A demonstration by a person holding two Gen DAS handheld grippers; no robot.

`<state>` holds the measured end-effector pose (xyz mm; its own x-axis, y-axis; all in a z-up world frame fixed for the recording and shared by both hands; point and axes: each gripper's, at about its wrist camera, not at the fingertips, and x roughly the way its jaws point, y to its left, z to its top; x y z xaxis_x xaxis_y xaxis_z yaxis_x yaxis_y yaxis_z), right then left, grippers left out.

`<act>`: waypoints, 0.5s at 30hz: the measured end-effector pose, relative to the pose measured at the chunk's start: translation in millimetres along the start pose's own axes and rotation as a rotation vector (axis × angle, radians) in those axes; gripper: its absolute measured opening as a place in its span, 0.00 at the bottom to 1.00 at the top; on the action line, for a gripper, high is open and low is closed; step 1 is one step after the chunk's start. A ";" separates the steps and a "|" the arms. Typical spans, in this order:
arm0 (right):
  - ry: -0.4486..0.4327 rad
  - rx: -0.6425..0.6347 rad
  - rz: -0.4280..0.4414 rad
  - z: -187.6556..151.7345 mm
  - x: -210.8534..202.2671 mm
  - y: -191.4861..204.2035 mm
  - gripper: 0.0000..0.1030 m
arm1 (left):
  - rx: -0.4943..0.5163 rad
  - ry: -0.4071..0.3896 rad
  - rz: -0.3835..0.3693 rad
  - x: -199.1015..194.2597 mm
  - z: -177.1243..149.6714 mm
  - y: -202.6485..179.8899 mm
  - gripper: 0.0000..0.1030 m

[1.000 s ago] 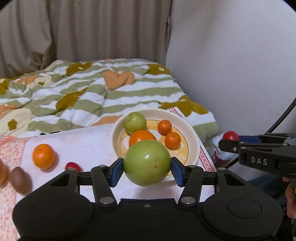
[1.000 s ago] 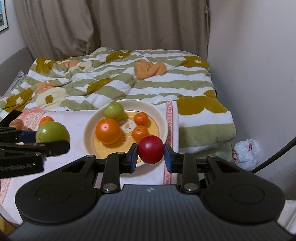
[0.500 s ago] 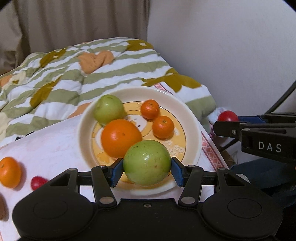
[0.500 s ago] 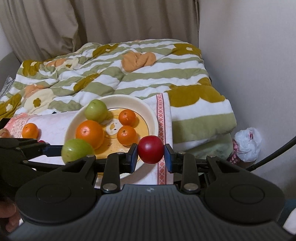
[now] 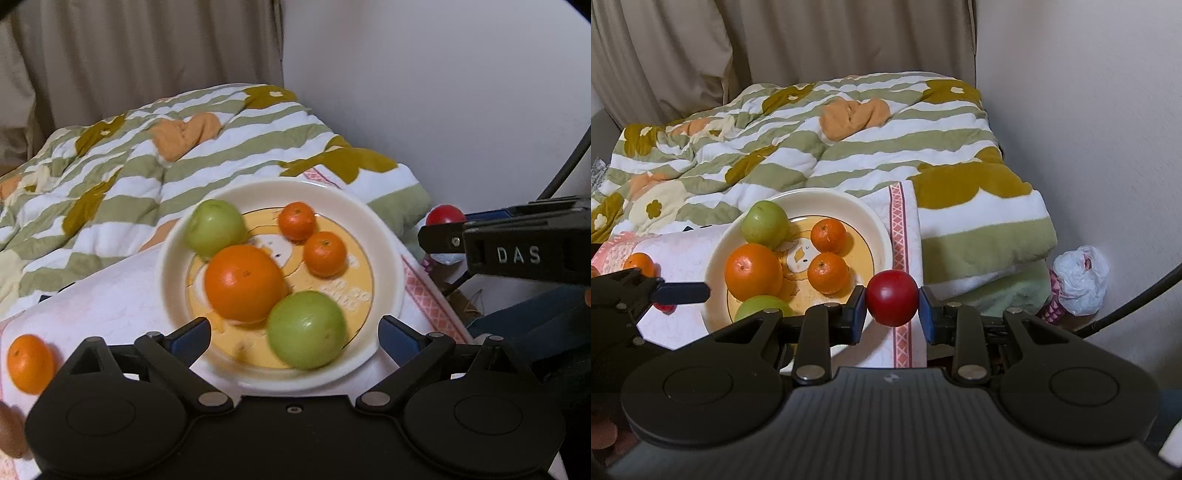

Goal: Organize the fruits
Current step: 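Carry the green apple and tomato to the bowl, release the apple inside, then lower the cherry tomato into the bowl and open the right tool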

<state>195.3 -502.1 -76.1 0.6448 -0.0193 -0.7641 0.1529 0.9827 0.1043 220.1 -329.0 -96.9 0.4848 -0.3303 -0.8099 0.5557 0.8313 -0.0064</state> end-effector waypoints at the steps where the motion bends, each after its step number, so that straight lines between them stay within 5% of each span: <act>1: 0.001 -0.006 0.004 0.6 0.4 1.7 0.44 | -0.009 -0.002 0.002 -3.4 -1.5 3.4 0.96; 15: 0.061 -0.048 0.096 1.9 30.6 34.6 0.44 | -0.107 -0.029 0.096 -41.6 -18.6 36.2 0.97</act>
<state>221.8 -469.0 -94.7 0.6076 0.0855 -0.7896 0.0556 0.9872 0.1497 207.5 -276.9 -74.3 0.5526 -0.2585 -0.7924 0.4312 0.9022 0.0064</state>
